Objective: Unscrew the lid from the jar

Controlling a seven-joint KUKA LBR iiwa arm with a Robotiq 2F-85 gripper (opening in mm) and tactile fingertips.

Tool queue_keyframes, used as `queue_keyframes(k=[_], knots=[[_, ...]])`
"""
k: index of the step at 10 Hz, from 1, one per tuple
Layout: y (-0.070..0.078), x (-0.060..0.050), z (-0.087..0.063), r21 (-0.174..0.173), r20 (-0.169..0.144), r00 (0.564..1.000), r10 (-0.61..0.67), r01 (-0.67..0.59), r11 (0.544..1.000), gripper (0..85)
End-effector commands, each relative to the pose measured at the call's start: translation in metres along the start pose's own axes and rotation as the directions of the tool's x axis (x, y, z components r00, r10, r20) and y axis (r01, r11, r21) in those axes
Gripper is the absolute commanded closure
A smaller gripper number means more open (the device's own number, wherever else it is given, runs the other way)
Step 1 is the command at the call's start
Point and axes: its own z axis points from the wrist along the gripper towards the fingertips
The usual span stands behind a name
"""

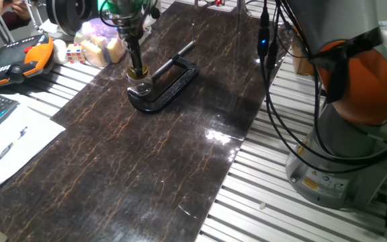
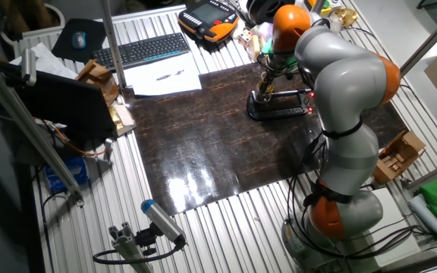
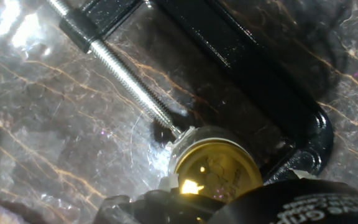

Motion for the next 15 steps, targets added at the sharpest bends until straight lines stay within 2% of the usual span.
queue_keyframes(k=[1, 5, 15], knots=[[0.001, -0.001, 0.002, 0.000, -0.001, 1.000, 0.000, 0.000, 1.000, 0.0], [0.002, -0.002, 0.007, 0.004, -0.010, 1.000, 0.005, -0.005, 1.000, 0.0], [0.009, 0.008, 0.014, -0.001, -0.016, 1.000, -0.010, 0.010, 1.000, 0.0]])
